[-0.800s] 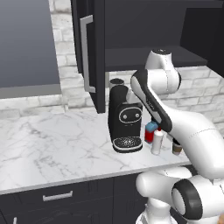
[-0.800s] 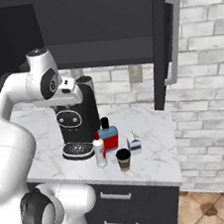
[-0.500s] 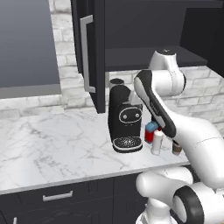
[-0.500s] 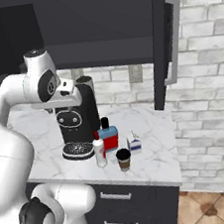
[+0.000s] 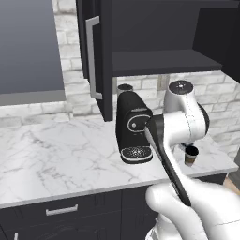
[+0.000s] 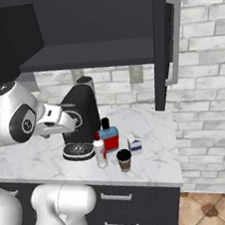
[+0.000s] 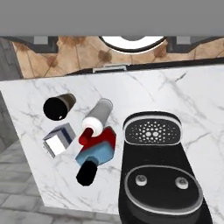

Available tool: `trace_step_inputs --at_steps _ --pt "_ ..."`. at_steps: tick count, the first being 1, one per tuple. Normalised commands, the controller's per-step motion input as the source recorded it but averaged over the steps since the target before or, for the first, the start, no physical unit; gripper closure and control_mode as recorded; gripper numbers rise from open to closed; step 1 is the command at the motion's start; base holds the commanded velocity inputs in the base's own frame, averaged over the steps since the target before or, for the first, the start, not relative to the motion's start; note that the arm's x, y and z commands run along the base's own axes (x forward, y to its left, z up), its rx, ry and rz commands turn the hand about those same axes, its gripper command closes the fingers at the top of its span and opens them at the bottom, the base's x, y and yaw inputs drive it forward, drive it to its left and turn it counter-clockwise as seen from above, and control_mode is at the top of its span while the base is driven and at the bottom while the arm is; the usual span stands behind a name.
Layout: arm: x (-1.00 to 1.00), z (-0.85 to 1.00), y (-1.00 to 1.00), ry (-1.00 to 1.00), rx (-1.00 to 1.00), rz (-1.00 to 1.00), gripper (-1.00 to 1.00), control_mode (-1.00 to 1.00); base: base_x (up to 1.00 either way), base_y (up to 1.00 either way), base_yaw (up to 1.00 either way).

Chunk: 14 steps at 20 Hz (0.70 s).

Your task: Sort all alcoholic drinks to one cabinet, and non-alcoholic drinks to the other.

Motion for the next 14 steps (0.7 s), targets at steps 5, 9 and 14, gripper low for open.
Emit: trace_step_inputs --at_steps 5,9,14 --pt "-0.15 -0.37 -0.22 -0.04 -0.02 -0.19 -1.0 -1.0 0.0 0.0 0.0" --pt "0.01 -0.36 -0.22 -0.03 0.0 -0.13 -1.0 -1.0 0.0 0.0 0.0" --pt "0.18 -0.32 -0.22 -0.04 0.0 -0.02 -1.0 -1.0 0.0 0.0 0.0"
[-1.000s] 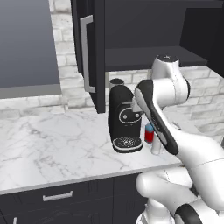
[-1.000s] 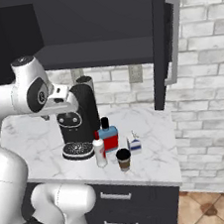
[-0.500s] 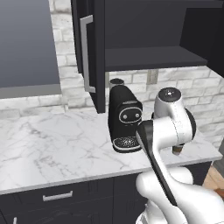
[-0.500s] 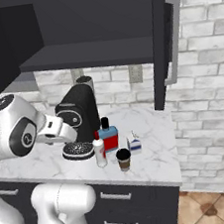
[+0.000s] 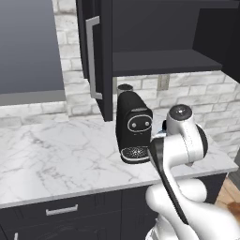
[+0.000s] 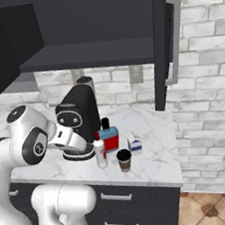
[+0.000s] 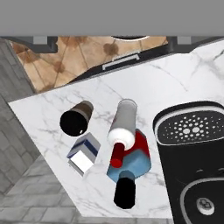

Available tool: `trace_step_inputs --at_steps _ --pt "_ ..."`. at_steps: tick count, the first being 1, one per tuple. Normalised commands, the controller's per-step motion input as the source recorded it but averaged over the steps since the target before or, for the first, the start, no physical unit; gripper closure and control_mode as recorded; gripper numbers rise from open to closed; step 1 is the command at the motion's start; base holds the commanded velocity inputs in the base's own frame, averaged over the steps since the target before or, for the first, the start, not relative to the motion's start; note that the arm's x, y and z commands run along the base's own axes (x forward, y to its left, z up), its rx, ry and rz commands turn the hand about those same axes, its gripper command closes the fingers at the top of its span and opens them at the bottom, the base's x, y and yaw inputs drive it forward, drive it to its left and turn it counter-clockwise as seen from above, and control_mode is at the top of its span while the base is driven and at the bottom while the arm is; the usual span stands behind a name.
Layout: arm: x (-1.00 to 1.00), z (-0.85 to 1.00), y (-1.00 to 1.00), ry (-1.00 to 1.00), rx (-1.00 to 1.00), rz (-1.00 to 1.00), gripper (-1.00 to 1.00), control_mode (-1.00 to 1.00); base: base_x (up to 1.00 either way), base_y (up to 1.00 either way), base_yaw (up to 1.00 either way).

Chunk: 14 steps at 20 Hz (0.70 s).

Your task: Sort all alcoholic drinks to one cabinet, and non-alcoholic drinks to the other.

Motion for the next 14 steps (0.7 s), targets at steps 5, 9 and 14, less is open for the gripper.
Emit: trace_step_inputs --at_steps 5,9,14 --pt "0.35 -0.31 -0.18 0.0 0.0 0.0 -1.0 -1.0 0.0 0.0 0.0" --pt "0.44 -0.31 -0.11 0.0 0.0 0.0 -1.0 -1.0 0.0 0.0 0.0" --pt "0.45 -0.25 -0.09 0.0 0.0 0.0 -1.0 -1.0 0.0 0.0 0.0"
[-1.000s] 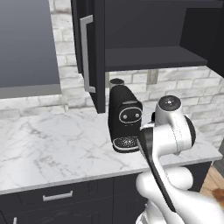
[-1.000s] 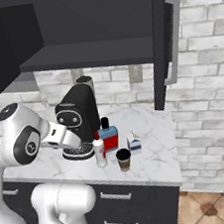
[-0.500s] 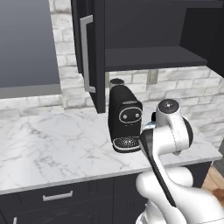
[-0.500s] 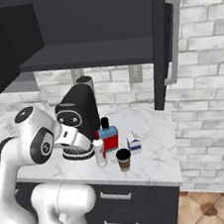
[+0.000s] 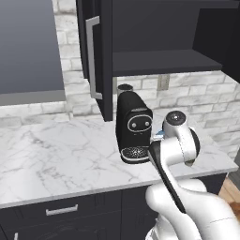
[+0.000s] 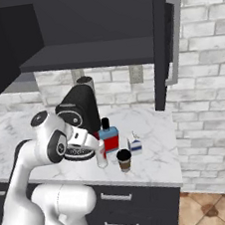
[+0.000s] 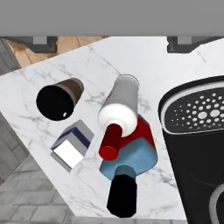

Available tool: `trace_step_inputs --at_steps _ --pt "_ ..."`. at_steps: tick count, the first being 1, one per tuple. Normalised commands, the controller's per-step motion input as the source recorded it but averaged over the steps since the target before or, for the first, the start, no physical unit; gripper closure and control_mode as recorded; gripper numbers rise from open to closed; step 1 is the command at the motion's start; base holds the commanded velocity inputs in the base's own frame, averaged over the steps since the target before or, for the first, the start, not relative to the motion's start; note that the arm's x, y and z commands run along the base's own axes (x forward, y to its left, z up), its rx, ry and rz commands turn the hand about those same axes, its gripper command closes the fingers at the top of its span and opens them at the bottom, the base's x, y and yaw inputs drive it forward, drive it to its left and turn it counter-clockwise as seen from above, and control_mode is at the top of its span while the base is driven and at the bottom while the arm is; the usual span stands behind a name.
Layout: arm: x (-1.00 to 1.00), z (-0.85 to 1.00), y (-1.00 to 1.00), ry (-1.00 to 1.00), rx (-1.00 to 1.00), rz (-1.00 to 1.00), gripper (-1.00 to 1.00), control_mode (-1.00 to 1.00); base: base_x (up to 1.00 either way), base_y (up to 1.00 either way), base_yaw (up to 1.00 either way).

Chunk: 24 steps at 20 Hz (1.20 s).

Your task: Sort all alcoholic drinks to one cabinet, and non-alcoholic drinks to the other.

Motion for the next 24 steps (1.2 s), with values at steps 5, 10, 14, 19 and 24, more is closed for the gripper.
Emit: trace_step_inputs --at_steps 5,10,14,19,24 --pt "0.45 -0.23 -0.13 0.0 0.0 0.0 -1.0 -1.0 0.0 0.0 0.0" --pt "0.36 -0.17 -0.11 0.0 0.0 0.0 -1.0 -1.0 0.0 0.0 0.0" --pt "0.31 -0.15 -0.05 0.0 0.01 0.0 -1.0 -1.0 0.0 0.0 0.0" --pt "0.18 -0.14 -0.04 0.0 0.01 0.0 -1.0 -1.0 0.0 0.0 0.0" --pt "0.05 -0.17 0.0 0.0 0.01 0.0 -1.0 -1.0 0.0 0.0 0.0"
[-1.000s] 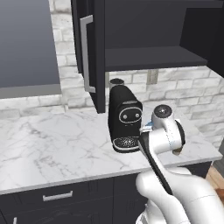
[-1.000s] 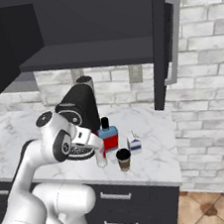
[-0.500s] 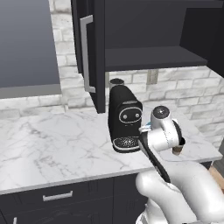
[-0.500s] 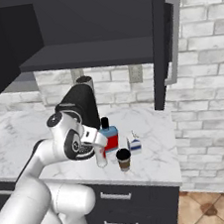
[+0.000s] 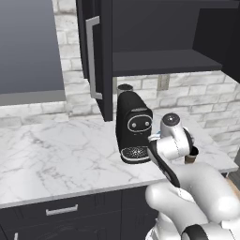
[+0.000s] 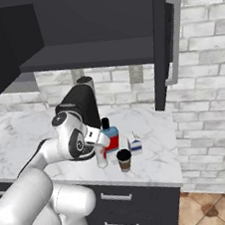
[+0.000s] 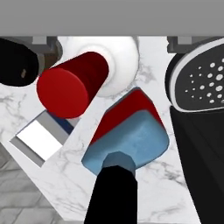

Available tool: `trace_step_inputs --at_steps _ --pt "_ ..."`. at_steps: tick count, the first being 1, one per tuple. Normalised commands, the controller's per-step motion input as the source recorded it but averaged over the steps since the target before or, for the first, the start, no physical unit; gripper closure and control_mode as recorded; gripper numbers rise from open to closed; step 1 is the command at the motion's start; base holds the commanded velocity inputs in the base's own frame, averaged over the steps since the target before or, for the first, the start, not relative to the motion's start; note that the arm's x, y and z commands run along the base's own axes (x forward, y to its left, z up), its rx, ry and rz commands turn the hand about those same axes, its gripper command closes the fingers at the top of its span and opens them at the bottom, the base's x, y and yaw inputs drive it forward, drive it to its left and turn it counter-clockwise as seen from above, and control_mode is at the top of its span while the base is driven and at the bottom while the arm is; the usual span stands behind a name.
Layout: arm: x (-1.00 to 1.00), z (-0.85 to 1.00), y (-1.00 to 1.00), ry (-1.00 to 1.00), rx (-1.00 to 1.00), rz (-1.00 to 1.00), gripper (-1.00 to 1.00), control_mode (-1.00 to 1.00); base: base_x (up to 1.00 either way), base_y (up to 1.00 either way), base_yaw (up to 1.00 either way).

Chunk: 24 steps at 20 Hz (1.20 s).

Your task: Sort all alcoholic drinks to one cabinet, and non-alcoholic drinks to the other.

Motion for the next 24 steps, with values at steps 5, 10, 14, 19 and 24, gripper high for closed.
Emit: trace_step_inputs --at_steps 5,10,14,19,24 --pt "0.0 -0.22 -0.01 0.0 0.0 0.0 -1.0 -1.0 0.0 0.0 0.0" --pt "0.0 -0.14 -0.05 0.0 0.0 0.0 -1.0 -1.0 0.0 0.0 0.0" --pt "0.0 -0.08 0.0 0.0 0.0 0.0 1.0 -1.0 0.0 0.0 0.0" --pt "0.01 0.0 0.0 0.02 0.0 0.0 1.0 -1.0 0.0 0.0 0.0" --pt "-0.03 0.38 0.14 0.0 0.0 0.0 1.0 -1.0 0.0 0.0 0.0"
